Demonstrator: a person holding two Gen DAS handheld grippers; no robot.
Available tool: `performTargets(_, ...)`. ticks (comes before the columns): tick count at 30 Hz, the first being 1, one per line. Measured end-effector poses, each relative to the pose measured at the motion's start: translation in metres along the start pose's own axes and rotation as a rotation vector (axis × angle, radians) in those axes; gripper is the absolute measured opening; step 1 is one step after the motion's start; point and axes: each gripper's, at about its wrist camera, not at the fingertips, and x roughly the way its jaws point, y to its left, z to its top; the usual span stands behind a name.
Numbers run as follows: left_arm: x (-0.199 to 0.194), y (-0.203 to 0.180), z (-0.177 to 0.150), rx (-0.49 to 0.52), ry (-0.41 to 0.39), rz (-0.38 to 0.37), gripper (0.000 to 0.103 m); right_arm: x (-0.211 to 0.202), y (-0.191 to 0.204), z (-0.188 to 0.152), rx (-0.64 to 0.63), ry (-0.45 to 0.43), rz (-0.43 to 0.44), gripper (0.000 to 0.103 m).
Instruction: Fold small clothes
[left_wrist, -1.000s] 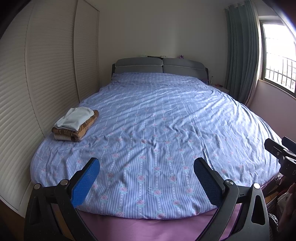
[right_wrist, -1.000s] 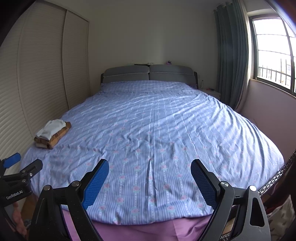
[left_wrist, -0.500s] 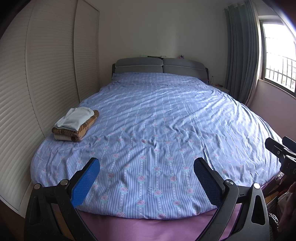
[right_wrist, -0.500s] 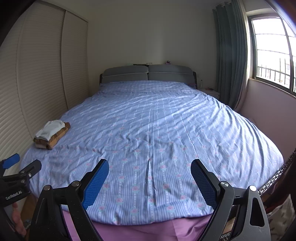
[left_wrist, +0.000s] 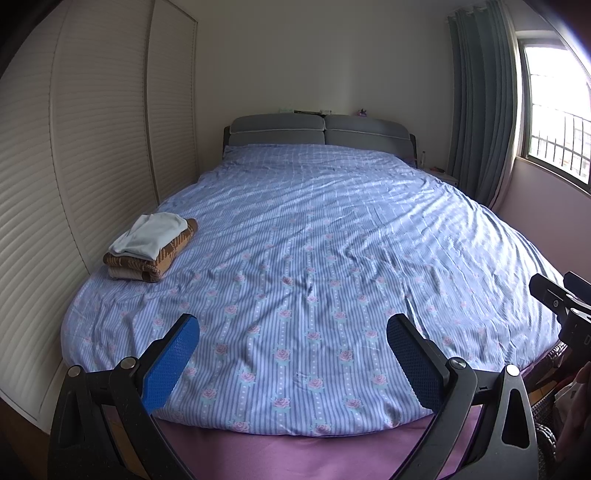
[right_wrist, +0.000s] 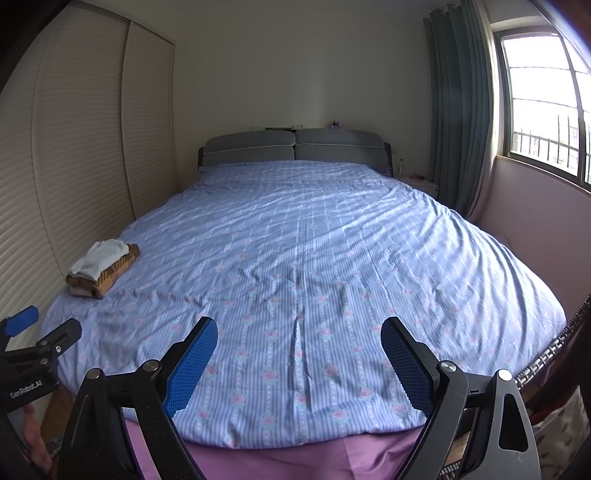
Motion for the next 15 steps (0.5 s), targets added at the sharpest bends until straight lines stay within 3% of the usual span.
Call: performTargets(15,0.0002,-0.0004,-0.0017,0.004,0.012,-0.007,0.103,0.0001,-0.0004,-0.0005,0.0,-0.001,-0.004,0.091)
